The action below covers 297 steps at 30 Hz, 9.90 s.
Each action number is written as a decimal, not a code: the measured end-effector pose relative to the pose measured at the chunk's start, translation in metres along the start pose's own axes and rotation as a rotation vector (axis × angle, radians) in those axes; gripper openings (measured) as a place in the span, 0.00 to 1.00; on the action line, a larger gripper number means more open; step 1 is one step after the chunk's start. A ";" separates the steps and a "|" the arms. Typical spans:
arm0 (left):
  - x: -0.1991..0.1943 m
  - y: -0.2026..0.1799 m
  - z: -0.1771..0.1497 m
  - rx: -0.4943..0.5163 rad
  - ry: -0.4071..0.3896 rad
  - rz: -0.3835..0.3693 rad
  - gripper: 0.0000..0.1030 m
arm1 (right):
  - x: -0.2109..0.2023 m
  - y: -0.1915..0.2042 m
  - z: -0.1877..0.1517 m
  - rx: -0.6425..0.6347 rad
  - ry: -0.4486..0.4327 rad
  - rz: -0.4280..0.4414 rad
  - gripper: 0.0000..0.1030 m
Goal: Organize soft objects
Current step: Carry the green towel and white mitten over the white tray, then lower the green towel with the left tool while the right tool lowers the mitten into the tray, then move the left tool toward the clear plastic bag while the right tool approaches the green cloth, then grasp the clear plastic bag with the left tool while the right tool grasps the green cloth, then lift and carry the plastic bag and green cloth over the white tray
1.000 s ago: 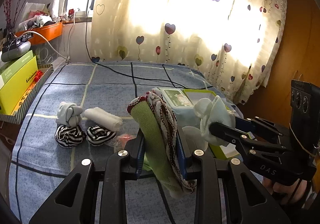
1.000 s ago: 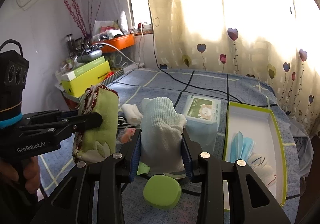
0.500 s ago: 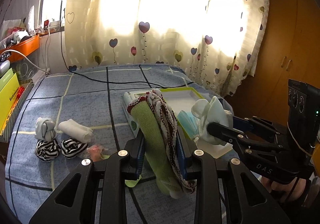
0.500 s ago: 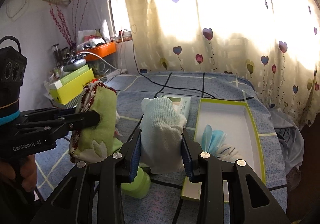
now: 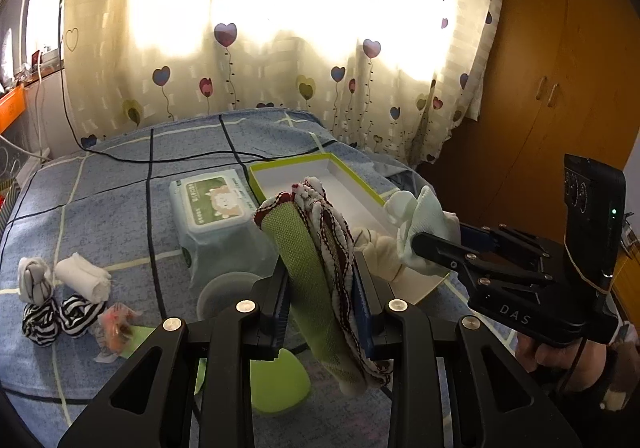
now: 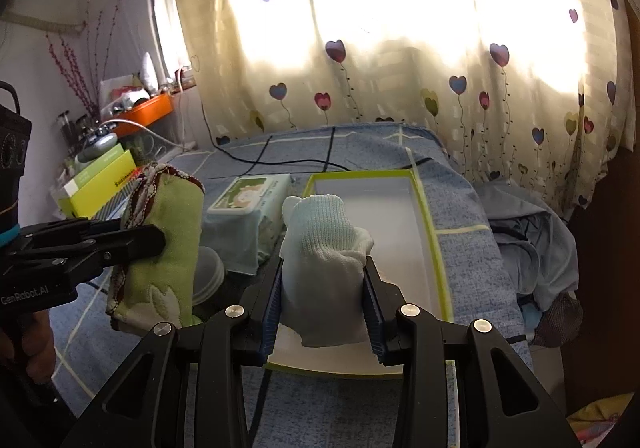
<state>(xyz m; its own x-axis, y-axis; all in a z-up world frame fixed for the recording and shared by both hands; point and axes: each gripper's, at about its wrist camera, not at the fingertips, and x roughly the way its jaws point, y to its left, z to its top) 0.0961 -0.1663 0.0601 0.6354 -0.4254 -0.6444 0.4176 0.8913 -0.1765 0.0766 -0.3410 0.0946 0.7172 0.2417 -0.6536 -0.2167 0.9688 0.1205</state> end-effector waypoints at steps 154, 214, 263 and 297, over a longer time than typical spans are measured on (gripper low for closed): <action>0.007 0.176 -0.069 -0.329 0.085 0.262 0.42 | 0.057 0.113 0.007 -0.175 0.121 0.168 0.59; -0.098 0.208 -0.093 -0.373 -0.132 0.207 0.21 | 0.115 0.249 0.015 -0.459 0.243 0.256 0.08; -0.049 0.072 -0.013 -0.114 -0.114 0.084 0.21 | 0.018 0.102 0.031 -0.200 0.012 0.163 0.08; 0.039 -0.021 -0.008 0.020 0.104 -0.101 0.21 | 0.020 -0.020 -0.005 -0.022 0.079 0.014 0.08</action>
<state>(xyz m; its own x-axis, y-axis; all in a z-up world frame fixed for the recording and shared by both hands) 0.1067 -0.2001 0.0326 0.5189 -0.4936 -0.6979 0.4895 0.8409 -0.2308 0.0923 -0.3562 0.0752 0.6595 0.2491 -0.7092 -0.2413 0.9637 0.1141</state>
